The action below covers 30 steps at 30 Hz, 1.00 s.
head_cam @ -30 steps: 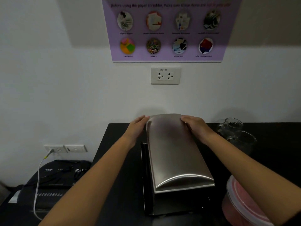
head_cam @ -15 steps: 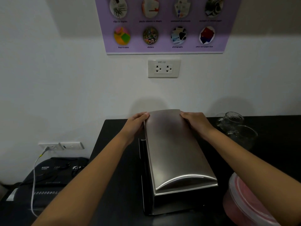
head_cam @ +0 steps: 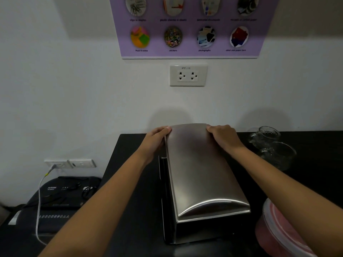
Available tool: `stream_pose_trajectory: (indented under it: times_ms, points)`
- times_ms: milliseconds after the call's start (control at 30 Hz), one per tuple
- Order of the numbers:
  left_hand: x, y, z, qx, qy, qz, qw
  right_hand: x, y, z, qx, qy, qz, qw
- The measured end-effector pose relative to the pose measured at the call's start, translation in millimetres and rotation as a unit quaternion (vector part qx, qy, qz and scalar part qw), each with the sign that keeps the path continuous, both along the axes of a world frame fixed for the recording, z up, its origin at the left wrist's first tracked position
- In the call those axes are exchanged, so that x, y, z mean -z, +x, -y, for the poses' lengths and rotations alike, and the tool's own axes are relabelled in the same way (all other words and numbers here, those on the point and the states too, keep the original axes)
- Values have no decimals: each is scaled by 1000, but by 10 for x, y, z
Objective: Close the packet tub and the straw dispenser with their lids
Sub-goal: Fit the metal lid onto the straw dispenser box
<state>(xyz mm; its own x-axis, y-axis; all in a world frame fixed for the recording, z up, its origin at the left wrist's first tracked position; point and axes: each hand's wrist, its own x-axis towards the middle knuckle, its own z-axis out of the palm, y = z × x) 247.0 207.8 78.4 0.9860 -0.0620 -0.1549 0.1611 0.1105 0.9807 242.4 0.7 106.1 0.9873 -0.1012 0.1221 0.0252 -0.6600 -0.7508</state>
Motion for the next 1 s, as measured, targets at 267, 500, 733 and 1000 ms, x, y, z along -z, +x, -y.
stream_pose_trajectory:
  times_ms: [267,500,733,1000]
  points:
    - [36,18,20,-22,23,4,999,17,-8,-20,7,6,-56,998]
    - [1,-9,16,-26,21,6,999,-43,-177,-36,-42,53,-117,991]
    - [-31,-35,-109,-10,47,9,999,-73,-781,134,-56,89,-90,990]
    - [-67,-169,-348,-47,72,9,996,-154,-1333,130,11,64,-85,994]
